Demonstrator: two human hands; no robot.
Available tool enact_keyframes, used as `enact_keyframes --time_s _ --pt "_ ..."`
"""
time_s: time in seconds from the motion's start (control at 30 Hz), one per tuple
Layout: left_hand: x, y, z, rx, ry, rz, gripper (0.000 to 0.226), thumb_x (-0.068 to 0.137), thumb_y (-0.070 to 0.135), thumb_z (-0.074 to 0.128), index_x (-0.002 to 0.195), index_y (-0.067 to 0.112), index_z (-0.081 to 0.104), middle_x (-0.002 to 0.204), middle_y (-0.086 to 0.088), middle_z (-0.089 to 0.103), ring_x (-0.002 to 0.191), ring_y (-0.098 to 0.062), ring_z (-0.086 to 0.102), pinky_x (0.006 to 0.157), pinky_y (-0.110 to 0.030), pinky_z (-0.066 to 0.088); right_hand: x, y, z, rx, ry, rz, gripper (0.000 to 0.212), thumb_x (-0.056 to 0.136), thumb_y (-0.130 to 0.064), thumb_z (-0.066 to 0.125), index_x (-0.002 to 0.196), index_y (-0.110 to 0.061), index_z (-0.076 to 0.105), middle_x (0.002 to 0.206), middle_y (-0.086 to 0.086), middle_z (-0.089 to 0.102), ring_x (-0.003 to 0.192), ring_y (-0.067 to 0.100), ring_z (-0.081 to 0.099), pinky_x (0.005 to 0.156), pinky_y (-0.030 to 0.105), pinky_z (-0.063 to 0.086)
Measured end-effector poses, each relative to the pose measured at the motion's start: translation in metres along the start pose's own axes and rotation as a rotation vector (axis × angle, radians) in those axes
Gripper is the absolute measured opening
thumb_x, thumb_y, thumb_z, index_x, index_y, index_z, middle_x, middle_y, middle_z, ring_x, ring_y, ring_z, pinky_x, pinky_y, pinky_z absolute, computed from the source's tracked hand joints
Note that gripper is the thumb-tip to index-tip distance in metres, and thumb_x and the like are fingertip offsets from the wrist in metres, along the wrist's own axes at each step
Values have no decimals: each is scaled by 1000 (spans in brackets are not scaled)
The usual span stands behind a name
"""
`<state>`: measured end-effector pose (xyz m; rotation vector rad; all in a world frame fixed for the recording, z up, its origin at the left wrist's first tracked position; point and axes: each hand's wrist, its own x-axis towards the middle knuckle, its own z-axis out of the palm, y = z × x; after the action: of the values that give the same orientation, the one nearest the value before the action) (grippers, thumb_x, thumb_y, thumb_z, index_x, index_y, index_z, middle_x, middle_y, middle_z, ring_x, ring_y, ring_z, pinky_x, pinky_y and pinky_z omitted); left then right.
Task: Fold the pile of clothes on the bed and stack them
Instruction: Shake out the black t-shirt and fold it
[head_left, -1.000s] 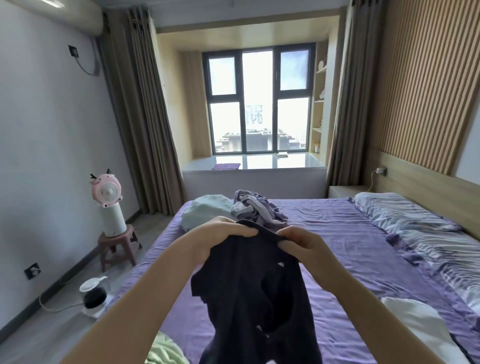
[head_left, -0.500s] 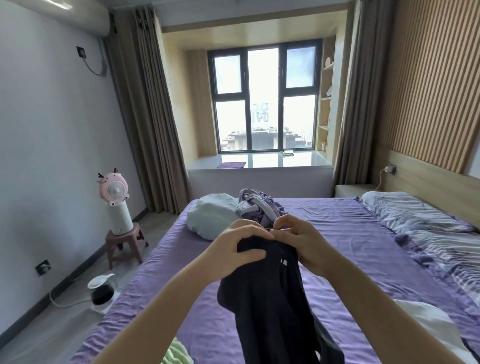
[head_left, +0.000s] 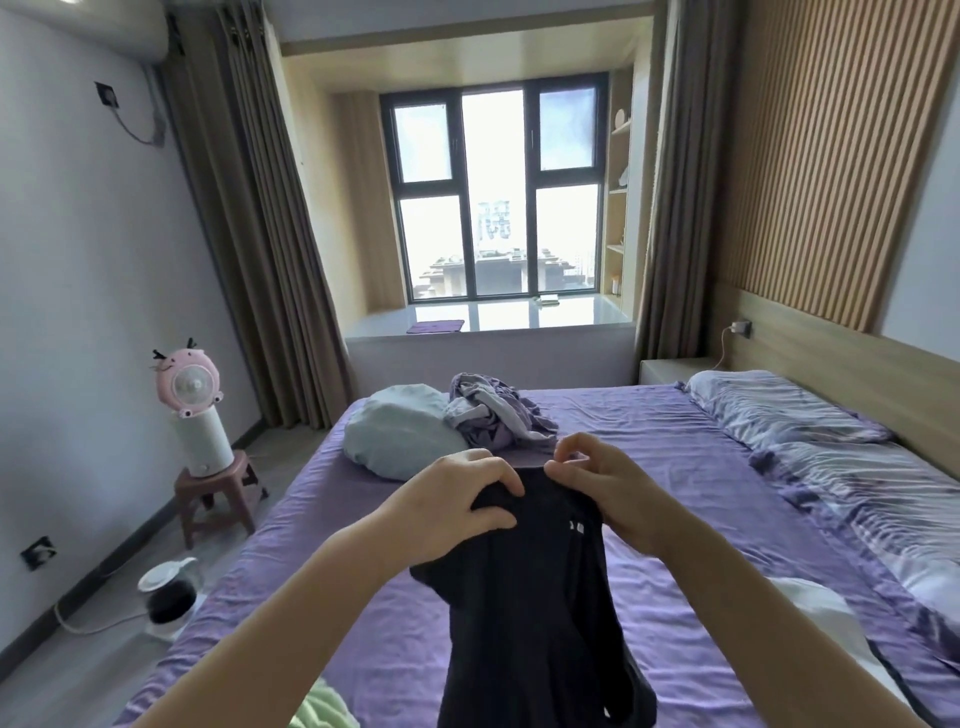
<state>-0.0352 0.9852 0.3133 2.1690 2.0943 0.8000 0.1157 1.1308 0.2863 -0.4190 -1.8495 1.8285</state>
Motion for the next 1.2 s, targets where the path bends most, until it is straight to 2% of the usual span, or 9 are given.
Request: enact_keyframes --time_s 0.17,0.37,0.5,0.57,0.7,0.87,1.03,1.1,1.2 --pt "11 8 -4 -85 18 -34 15 76 21 79 80 30 68 98 2 56 89 -6 54 87 -18 42 -2 -5 -4 -199 24 -63 7 93 -14 59 97 -9 57 76 7 64 68 14 56 63 24 46" --pt "21 11 -15 -332 9 -112 21 78 15 78 74 31 66 114 6 56 107 1 52 91 -7 36 -1 -5 -8 -215 10 -100 4 94 -13 58 96 -16 60 75 3 67 70 14 59 65 24 46" --pt "38 20 -8 -321 271 -240 14 90 11 64 82 19 56 71 12 58 66 10 55 64 -4 39 -1 7 -9 -160 47 -143 9 95 -8 53 100 -14 58 80 1 66 76 13 57 74 25 44" --pt "47 21 -7 -299 332 -333 7 94 18 58 91 18 52 70 13 57 60 7 52 57 -5 37 -8 23 -12 -136 31 -119 13 95 -6 52 108 -7 55 85 2 69 77 8 62 76 19 47" --pt "60 16 -20 -392 417 -425 11 97 23 54 104 14 50 100 -2 62 93 -16 56 85 -29 43 -33 67 -22 -114 40 -60 21 93 1 52 113 -1 50 101 16 67 90 17 64 85 23 50" --pt "71 15 -40 -377 489 -487 14 97 26 53 106 15 49 104 -2 60 95 -19 55 86 -35 44 -57 96 0 -207 16 -128 59 76 -32 79 123 -27 43 126 -4 56 113 8 58 96 27 46" --pt "70 16 -48 -396 524 -511 13 98 26 51 106 16 47 102 -1 58 91 -19 56 72 -27 44 -54 103 37 -451 148 -333 78 71 -60 71 135 -41 30 142 -21 35 130 -4 36 103 13 34" --pt "67 17 -52 -397 532 -524 12 98 27 50 105 17 46 103 -2 57 91 -19 55 71 -27 45 -50 107 50 -583 187 -350 82 72 -61 68 137 -42 21 150 -21 14 131 -10 25 103 9 30" --pt "62 16 -63 -432 542 -533 12 98 27 51 105 18 47 109 -5 59 96 -22 58 80 -34 49 -42 113 65 -707 253 -225 80 78 -41 73 140 -30 24 154 -11 5 128 6 34 98 30 45"
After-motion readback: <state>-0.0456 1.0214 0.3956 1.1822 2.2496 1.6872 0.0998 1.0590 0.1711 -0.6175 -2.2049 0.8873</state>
